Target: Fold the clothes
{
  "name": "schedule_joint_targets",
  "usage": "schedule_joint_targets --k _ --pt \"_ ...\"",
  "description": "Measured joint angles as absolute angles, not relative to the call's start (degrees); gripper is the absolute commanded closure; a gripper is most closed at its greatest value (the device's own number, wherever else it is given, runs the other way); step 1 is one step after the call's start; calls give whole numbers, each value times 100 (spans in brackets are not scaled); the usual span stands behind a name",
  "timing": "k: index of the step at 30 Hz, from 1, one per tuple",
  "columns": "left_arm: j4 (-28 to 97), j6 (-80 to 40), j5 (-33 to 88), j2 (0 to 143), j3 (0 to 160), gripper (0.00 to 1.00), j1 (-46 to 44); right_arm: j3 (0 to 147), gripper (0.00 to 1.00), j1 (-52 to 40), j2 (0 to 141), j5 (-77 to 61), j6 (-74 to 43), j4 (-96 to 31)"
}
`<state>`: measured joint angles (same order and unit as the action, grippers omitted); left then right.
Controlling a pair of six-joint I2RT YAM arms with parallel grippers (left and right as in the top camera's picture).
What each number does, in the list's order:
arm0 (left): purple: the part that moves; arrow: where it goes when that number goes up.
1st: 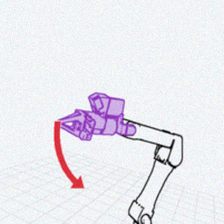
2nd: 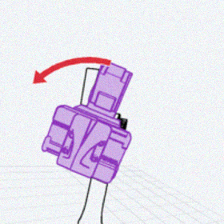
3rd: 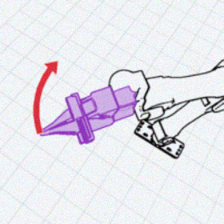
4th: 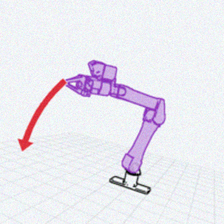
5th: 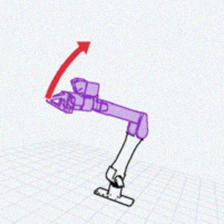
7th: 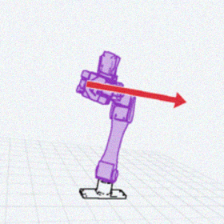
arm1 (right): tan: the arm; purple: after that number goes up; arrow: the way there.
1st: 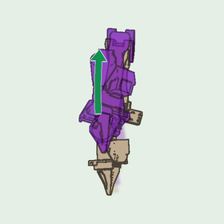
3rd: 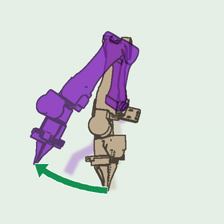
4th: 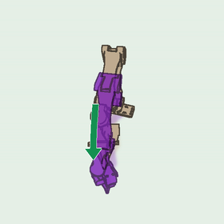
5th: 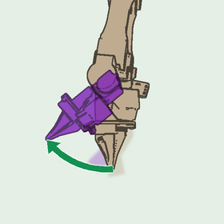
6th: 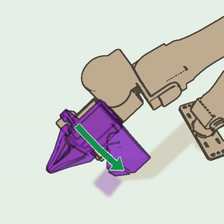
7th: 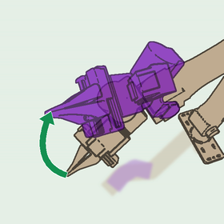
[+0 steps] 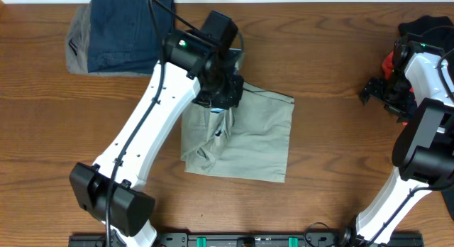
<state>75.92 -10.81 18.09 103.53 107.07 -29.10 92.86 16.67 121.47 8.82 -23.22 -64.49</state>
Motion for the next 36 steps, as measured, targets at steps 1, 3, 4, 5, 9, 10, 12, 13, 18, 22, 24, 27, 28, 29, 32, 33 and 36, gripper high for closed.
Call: schedule_joint_targets --k 1,3,4,5,9,10,12,13,18,22,24,27,28,29,32,33,36 --pt "7570 -1100 1809 10353 10707 94 -2954 9286 1 1667 12147 882 -2320 -6449" --pt "7494 -1166 1811 10355 10704 94 -3022 9286 1 1667 12147 882 -2320 -6449" --pt "7450 -1194 1809 10359 10696 94 -3057 9286 1 1667 12147 882 -2320 -6447" --pt "7387 -1225 1809 10361 10663 94 -3098 9286 1 1667 12147 882 -2322 -6447" --pt "7148 -1411 1811 10422 10390 94 -3260 9286 1 1667 12147 882 -2320 -6447" --pt "7041 -1476 1815 10455 10300 94 -3304 9286 1 1667 12147 882 -2322 -6449" --pt "6805 -1546 1852 10499 10101 94 -3376 9286 1 1667 12147 884 -2322 -6447" --pt "6683 -1568 1896 10514 9992 94 -3406 9286 1 1667 12147 884 -2322 -6447" --pt "6248 -1658 2154 10569 9664 94 -3520 9286 1 1667 12147 882 -2320 -6447" --pt "6084 -1675 2274 10569 9644 94 -3616 9286 1 1667 12147 882 -2320 -6449" --pt "6034 -1675 2303 10569 9644 94 -3699 9286 1 1667 12147 882 -2320 -6449" --pt "5878 -1678 2357 10569 9609 94 -3865 9286 1 1667 12147 882 -2322 -6449" --pt "5795 -1682 2373 10569 9570 94 -3922 9286 1 1667 12147 882 -2320 -6449" --pt "5741 -1686 2383 10569 9539 94 -3955 9286 1 1667 12147 882 -2320 -6449" --pt "5468 -1804 2408 10569 9299 94 -4053 9286 1 1667 12147 884 -2322 -6449" --pt "5365 -1850 2410 10569 9201 94 -4064 9286 1 1667 12147 882 -2322 -6449" --pt "4989 -1981 2443 10569 8827 94 -4066 9286 1 1667 12147 882 -2322 -6451"
